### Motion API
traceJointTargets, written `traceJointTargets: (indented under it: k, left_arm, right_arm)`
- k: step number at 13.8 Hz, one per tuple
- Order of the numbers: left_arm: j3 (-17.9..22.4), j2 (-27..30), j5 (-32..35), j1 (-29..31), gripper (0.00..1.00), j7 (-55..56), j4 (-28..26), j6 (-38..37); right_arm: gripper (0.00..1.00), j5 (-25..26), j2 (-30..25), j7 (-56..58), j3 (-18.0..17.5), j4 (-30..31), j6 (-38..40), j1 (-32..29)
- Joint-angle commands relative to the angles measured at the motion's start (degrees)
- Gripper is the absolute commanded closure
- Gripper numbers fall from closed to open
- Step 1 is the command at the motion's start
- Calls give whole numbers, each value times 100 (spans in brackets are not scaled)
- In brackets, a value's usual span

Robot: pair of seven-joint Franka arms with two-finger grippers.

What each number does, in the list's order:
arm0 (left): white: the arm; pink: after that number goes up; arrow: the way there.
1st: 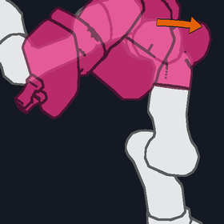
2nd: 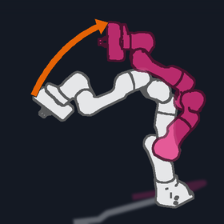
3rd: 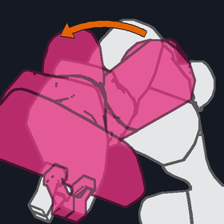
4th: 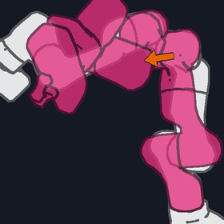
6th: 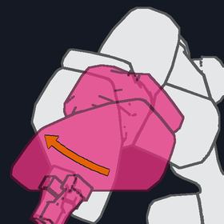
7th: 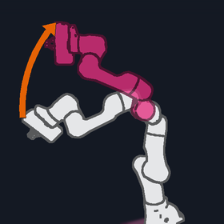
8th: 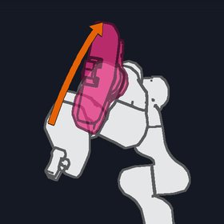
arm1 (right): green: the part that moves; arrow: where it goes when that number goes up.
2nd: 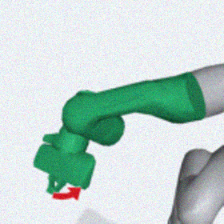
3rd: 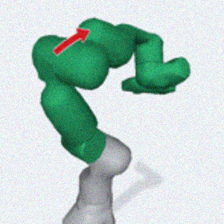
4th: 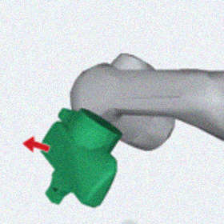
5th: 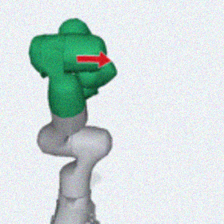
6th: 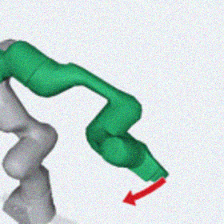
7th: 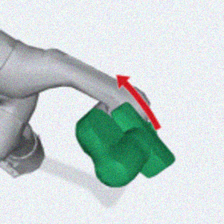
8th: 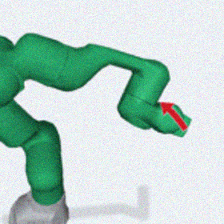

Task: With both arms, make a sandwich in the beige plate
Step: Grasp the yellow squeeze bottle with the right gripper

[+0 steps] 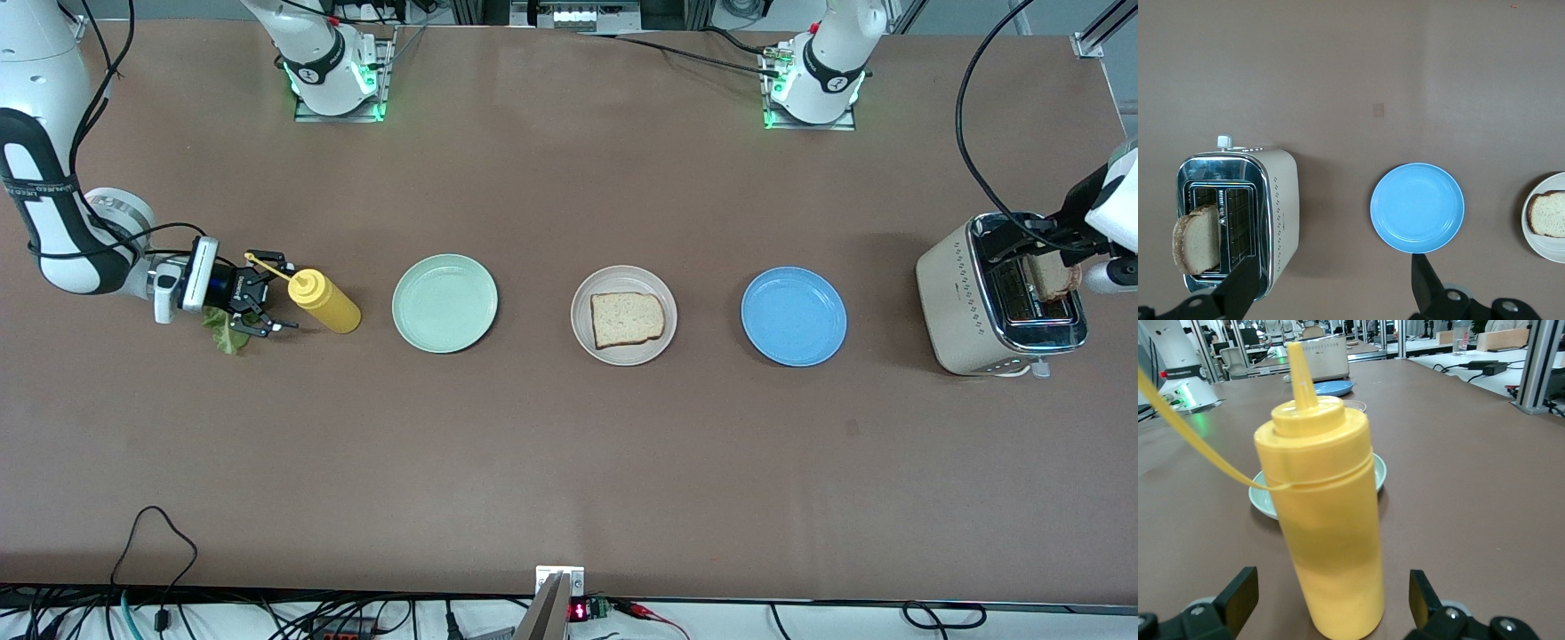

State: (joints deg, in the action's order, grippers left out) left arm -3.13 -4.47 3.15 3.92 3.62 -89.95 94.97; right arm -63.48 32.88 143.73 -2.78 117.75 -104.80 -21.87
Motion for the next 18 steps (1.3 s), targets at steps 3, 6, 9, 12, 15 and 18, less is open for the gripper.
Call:
traceJointTargets:
  k: [3, 6, 9, 12, 15, 18]
  left_arm:
    - [-13, 25, -34, 21, 0, -46, 31, -75]
    - [-13, 16, -25, 21, 0, -46, 31, -75]
    - [-13, 16, -25, 39, 0, -37, 31, -67]
    - [-4, 7, -25, 65, 0, -37, 31, -66]
    - [5, -2, -25, 83, 0, -37, 22, -75]
    - [5, 7, -25, 153, 0, -37, -40, -75]
  right_arm:
    - [0, -173, 192, -12, -56, -120, -23, 68]
    - [0, -182, 201, -12, -73, -120, -14, 130]
    - [0, -279, 192, -12, -187, -120, -23, 156]
    - [0, -428, 201, -21, -205, -120, -23, 244]
    - [10, -428, 210, -21, -205, -120, -23, 253]
    - [58, -420, 210, -21, -205, -120, -14, 262]
